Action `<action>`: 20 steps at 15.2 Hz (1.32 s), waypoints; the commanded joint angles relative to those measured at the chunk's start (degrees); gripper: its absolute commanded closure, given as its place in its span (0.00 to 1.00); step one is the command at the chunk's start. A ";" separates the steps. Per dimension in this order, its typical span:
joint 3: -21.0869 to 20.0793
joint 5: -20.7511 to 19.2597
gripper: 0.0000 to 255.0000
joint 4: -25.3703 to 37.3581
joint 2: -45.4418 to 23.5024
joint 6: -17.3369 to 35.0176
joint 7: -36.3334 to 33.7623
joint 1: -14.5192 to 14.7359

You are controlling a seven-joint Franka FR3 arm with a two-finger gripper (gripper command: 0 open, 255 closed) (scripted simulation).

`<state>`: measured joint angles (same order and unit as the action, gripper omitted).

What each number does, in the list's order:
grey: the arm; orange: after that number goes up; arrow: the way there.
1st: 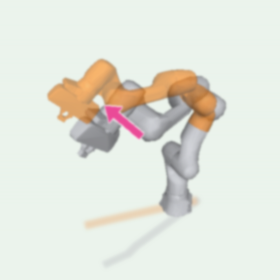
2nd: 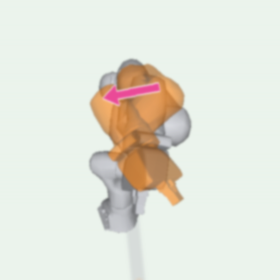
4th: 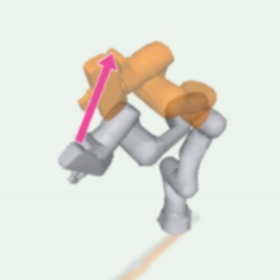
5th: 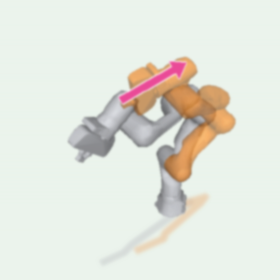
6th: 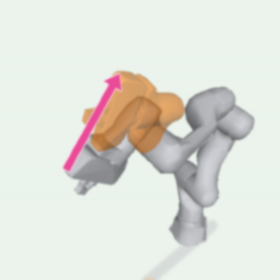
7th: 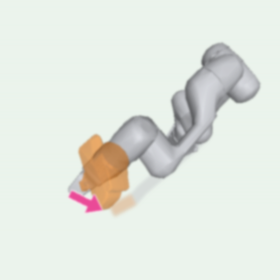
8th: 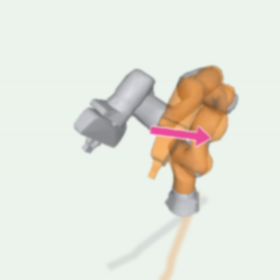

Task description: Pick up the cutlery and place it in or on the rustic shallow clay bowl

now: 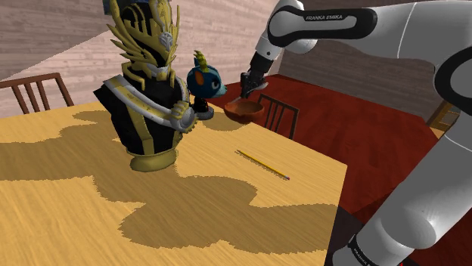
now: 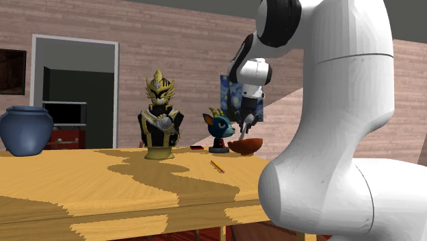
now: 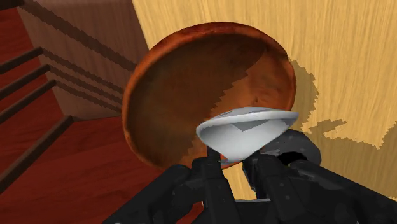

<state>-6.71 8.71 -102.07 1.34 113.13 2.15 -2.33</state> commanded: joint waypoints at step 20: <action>0.36 0.19 0.00 0.30 1.35 -1.71 0.47 -0.33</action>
<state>-6.43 8.90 -102.86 2.17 113.09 2.71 -2.59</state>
